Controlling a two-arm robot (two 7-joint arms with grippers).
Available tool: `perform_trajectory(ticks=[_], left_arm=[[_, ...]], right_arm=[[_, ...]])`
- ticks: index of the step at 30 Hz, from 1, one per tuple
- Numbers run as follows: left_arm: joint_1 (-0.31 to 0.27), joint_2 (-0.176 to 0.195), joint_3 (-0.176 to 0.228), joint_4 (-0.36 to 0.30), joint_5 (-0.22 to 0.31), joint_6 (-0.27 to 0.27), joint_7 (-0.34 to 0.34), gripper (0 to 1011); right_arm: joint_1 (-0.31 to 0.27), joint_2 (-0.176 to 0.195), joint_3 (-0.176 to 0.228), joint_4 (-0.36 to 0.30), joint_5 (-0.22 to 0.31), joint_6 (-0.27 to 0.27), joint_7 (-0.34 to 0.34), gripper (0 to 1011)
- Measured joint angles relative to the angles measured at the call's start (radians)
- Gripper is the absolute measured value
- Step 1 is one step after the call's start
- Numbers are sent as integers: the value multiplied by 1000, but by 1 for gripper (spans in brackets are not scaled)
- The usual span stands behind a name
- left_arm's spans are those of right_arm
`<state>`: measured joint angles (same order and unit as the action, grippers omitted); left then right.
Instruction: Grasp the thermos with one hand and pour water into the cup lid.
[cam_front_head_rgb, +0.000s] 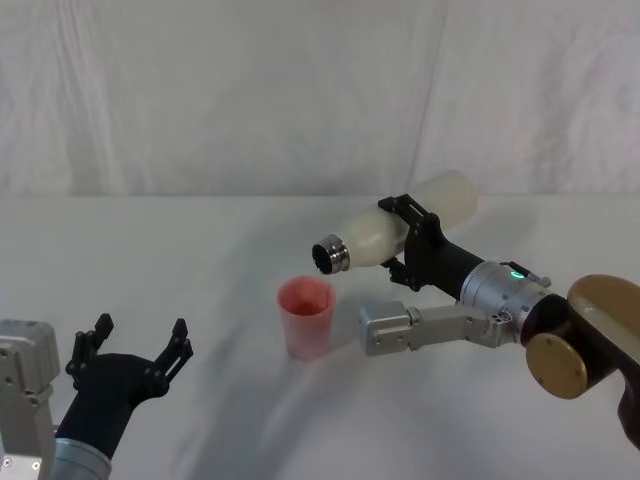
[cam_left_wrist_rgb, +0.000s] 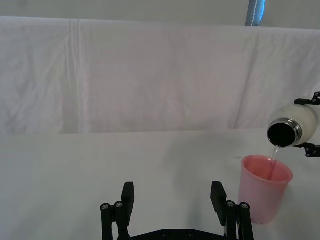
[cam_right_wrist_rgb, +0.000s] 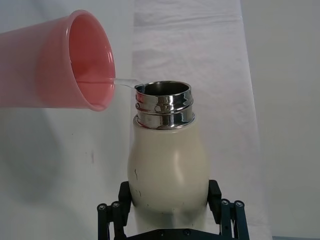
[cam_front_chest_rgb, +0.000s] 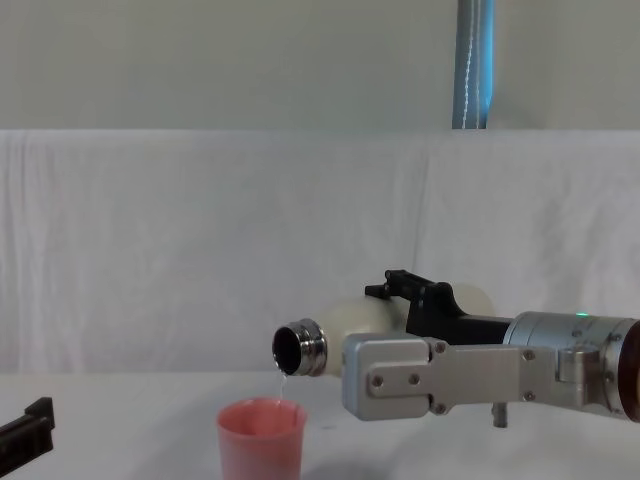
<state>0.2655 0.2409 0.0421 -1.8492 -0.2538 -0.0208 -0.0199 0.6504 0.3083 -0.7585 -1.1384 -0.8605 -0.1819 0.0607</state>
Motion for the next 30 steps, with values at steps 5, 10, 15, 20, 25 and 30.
perform_trajectory(ticks=[5, 10, 15, 20, 25, 30], left_arm=[[0, 0, 0, 0, 0, 0, 0, 1001], [0, 0, 0, 0, 0, 0, 0, 1001], [0, 0, 0, 0, 0, 0, 0, 1001], [0, 0, 0, 0, 0, 0, 0, 1001], [0, 0, 0, 0, 0, 0, 0, 1001], [0, 0, 0, 0, 0, 0, 0, 1001]], right_arm=[[0, 0, 0, 0, 0, 0, 0, 952], [0, 1, 1, 1, 0, 0, 0, 952], [0, 1, 1, 1, 0, -1, -1, 952], [0, 2, 1, 1, 0, -1, -1, 952], [0, 2, 1, 2, -2, 0, -3, 952], [1, 1, 0, 4, -5, 1, -5, 952]])
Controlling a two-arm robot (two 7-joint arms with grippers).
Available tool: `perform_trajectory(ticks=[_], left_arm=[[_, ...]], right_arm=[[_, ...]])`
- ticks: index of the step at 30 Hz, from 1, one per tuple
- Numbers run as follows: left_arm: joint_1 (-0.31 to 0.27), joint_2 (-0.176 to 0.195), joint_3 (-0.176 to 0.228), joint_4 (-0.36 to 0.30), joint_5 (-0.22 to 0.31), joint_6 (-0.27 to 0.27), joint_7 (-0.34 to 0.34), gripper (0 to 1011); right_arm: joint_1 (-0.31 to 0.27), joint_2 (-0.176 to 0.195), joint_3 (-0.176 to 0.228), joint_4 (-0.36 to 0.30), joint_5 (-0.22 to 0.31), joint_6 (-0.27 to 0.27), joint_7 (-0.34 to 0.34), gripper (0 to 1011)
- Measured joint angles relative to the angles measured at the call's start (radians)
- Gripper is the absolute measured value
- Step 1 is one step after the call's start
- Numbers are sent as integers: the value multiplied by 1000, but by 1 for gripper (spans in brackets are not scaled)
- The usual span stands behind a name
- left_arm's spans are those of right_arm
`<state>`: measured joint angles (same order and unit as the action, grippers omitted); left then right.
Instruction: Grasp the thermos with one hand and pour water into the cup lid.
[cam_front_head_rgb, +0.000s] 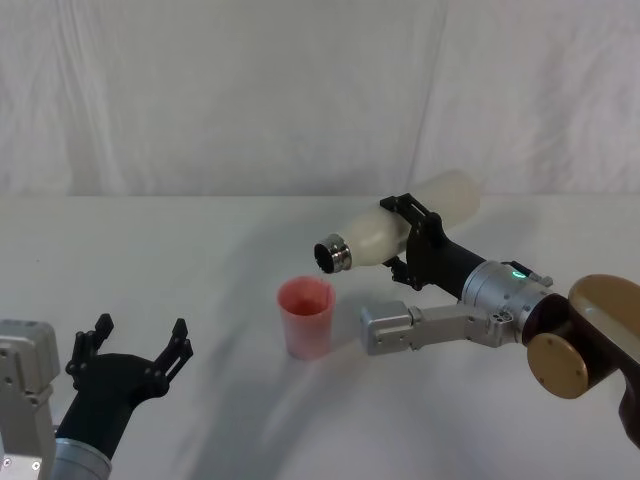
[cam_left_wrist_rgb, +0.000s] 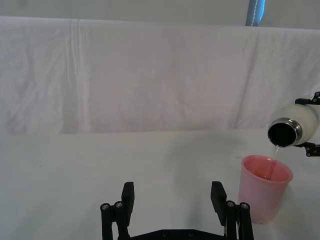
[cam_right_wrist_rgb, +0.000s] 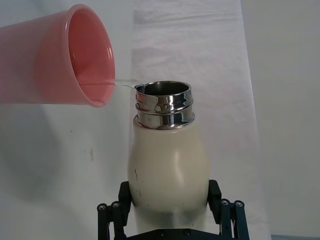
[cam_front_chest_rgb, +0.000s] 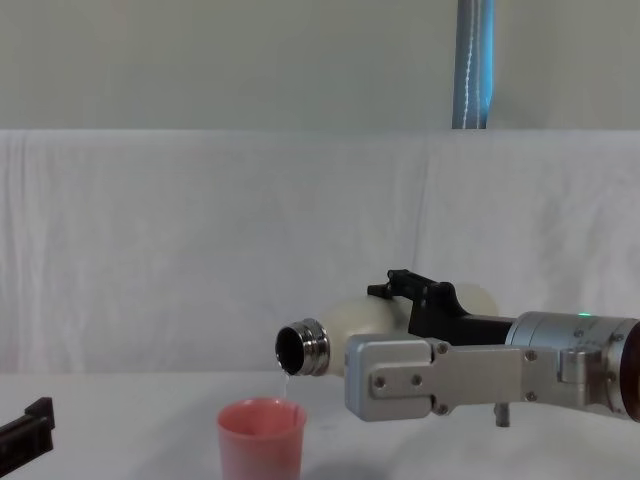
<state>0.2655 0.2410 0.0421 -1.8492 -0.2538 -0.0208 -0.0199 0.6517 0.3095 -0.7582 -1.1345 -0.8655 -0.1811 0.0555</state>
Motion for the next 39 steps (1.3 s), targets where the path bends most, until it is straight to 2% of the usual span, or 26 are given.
perform_trajectory(ticks=[39], left_arm=[[0, 0, 0, 0, 0, 0, 0, 1001]], right_arm=[[4, 0, -4, 1, -5, 3, 0, 952]])
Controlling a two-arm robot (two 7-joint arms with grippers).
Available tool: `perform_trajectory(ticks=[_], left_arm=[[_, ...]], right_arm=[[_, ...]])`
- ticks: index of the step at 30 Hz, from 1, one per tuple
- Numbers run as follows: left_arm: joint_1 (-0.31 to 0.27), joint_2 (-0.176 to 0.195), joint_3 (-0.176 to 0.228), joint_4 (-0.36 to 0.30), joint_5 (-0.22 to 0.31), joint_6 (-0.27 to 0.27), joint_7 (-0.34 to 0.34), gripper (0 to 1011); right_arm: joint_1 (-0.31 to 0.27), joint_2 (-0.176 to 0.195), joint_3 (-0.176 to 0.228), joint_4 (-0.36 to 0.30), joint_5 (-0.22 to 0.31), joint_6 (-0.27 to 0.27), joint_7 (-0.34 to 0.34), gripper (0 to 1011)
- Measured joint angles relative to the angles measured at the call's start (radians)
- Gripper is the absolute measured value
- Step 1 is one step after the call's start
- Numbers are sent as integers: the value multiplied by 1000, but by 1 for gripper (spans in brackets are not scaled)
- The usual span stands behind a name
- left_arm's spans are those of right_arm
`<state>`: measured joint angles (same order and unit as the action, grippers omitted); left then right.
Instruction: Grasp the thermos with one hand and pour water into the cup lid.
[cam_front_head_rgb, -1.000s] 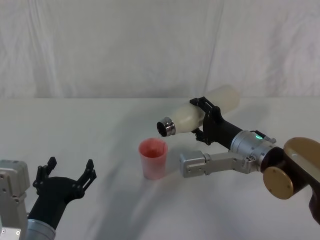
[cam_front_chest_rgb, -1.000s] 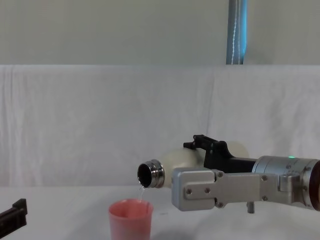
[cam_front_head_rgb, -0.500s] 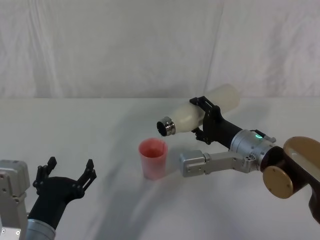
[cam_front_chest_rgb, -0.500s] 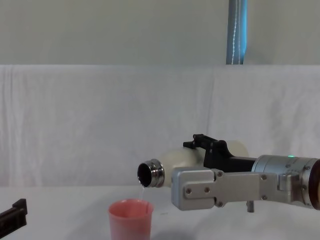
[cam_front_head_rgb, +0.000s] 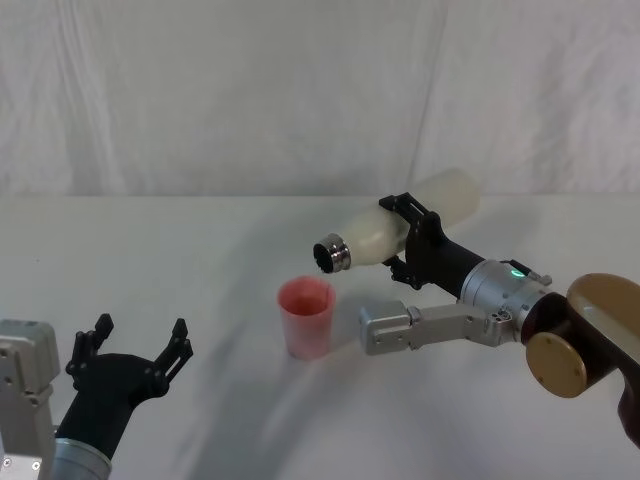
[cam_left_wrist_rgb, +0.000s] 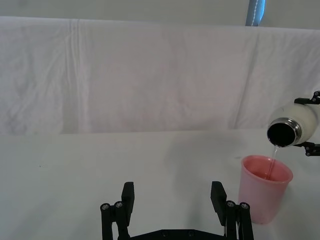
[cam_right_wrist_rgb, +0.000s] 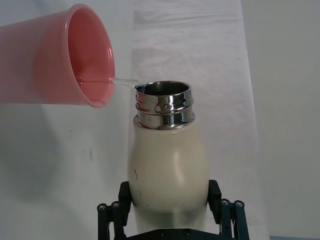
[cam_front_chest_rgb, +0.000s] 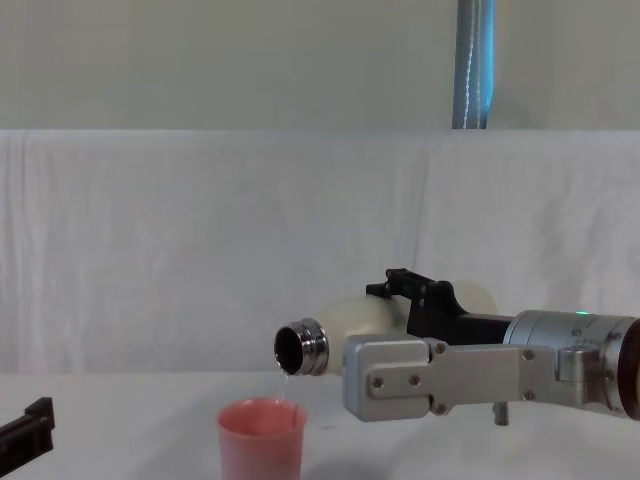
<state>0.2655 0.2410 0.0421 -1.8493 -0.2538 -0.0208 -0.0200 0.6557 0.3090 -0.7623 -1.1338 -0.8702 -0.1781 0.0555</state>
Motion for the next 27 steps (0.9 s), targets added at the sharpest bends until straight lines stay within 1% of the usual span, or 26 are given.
perform_trajectory(ticks=[9, 15, 21, 27], left_arm=[[0, 0, 0, 0, 0, 0, 0, 1001], [0, 0, 0, 0, 0, 0, 0, 1001], [0, 0, 0, 0, 0, 0, 0, 1001], [0, 0, 0, 0, 0, 0, 0, 1001]], right_arm=[[-3, 1, 2, -4, 6, -4, 3, 952], [-11, 0, 13, -12, 33, -20, 6, 952], [-20, 0, 22, -25, 52, -22, 18, 952], [-38, 3, 44, -55, 95, -13, 53, 952]])
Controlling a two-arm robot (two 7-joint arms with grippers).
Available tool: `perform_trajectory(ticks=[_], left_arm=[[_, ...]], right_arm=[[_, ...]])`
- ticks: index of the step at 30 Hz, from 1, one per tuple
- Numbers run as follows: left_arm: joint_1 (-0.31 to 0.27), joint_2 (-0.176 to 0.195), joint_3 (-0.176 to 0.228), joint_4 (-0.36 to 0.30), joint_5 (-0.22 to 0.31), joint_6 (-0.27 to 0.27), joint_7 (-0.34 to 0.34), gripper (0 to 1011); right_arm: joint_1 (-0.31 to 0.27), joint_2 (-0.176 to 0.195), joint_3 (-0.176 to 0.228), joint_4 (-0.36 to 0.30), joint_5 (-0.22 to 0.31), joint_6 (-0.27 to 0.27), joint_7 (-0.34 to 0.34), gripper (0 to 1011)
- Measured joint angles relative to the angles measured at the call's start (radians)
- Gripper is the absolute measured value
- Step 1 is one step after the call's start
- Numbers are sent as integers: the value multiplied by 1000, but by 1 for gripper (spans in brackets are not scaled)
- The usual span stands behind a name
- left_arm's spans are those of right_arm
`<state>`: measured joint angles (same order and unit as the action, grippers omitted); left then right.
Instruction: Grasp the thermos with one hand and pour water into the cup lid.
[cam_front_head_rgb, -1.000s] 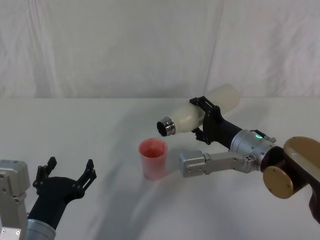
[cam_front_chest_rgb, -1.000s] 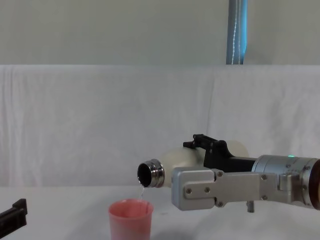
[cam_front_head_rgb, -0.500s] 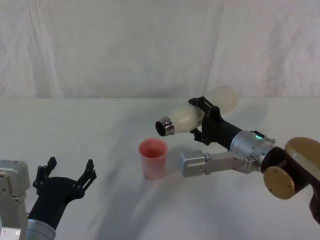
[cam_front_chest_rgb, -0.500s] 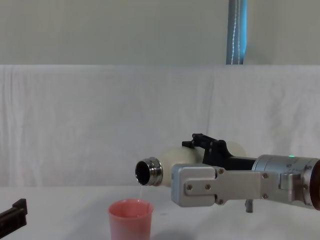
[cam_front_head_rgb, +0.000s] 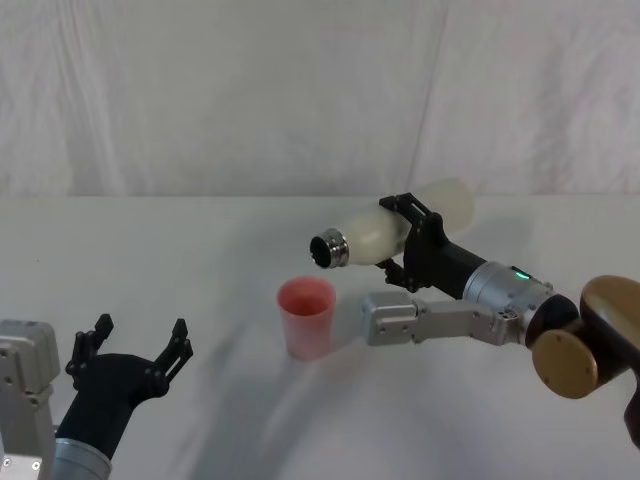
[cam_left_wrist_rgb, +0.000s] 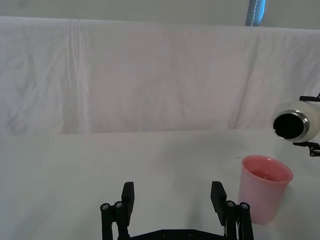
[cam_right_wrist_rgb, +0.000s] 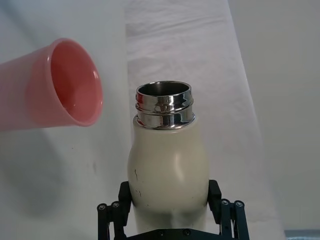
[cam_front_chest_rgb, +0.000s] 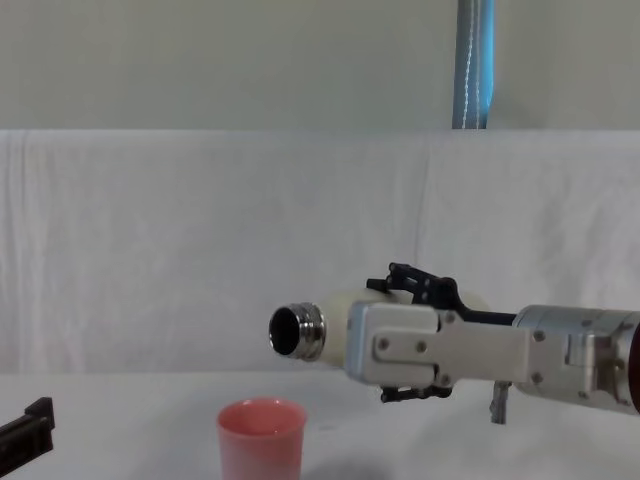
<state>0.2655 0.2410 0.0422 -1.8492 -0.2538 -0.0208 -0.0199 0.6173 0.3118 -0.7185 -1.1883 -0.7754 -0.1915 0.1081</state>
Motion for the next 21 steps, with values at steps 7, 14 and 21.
perform_trajectory(ticks=[7, 14, 21], left_arm=[[0, 0, 0, 0, 0, 0, 0, 1001], [0, 0, 0, 0, 0, 0, 0, 1001], [0, 0, 0, 0, 0, 0, 0, 1001]], right_arm=[[-30, 6, 42, -57, 82, 19, 65, 952], [-65, 23, 92, -125, 163, 40, 115, 952], [-116, 43, 157, -207, 267, 73, 166, 952]])
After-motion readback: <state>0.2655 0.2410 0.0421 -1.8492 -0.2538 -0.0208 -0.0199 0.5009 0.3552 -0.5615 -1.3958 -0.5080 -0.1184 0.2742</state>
